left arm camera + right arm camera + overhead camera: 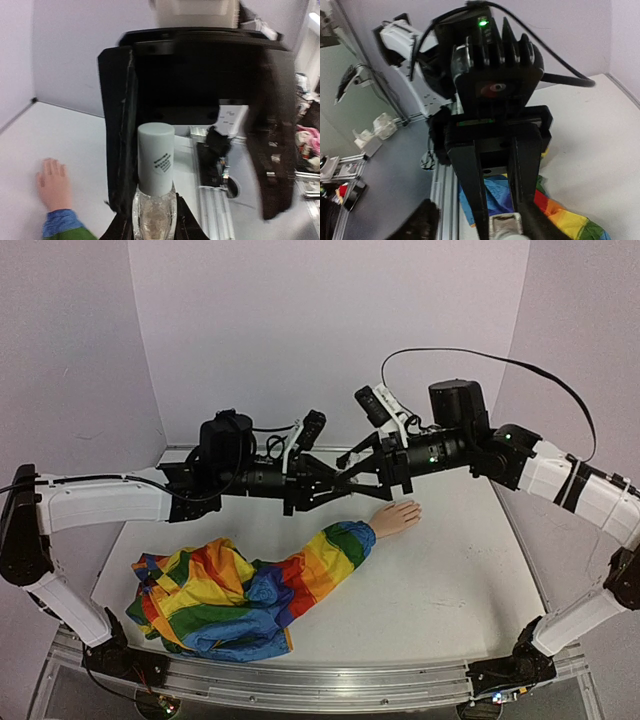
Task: Paint the nails
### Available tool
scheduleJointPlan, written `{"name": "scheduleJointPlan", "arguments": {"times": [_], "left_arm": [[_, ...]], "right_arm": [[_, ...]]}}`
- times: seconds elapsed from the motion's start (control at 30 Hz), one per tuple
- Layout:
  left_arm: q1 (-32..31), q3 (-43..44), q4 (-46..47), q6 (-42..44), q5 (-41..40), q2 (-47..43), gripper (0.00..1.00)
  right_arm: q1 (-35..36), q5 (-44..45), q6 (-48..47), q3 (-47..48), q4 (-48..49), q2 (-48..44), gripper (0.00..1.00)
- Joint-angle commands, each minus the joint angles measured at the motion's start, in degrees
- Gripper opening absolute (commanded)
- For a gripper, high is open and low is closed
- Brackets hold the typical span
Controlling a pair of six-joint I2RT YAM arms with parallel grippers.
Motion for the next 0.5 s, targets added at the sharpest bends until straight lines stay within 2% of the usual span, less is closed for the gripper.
{"name": "scheduleJointPlan", "arguments": {"times": [0.0,0.07,0.17,0.27,0.47], "left_arm": [[-2.3,-2.6,4.0,6.5,-32.6,-4.5,0.0],[-4.8,-2.9,4.1,12.2,-42.4,-4.4,0.0],[-6.8,-2.2,4.1,15.1,-49.5,-3.7,0.0],[-7.6,-1.6,4.1,15.7,-52.7,-2.6,0.0],[-8.6,0.0,4.1,15.5,-55.0,-0.4,0.0]], "right_arm": [[1.3,25.1,5.6,-0.8,1.5,-5.4,0.81],[1.4,31.4,9.0,-0.9,1.4,-6.0,0.82],[1.5,35.4,14.6,-0.5,1.5,-5.6,0.82],[1.5,38.6,22.0,0.7,1.6,-4.0,0.82],[2.3,40.4,27.5,3.5,3.6,-0.2,0.69]]}}
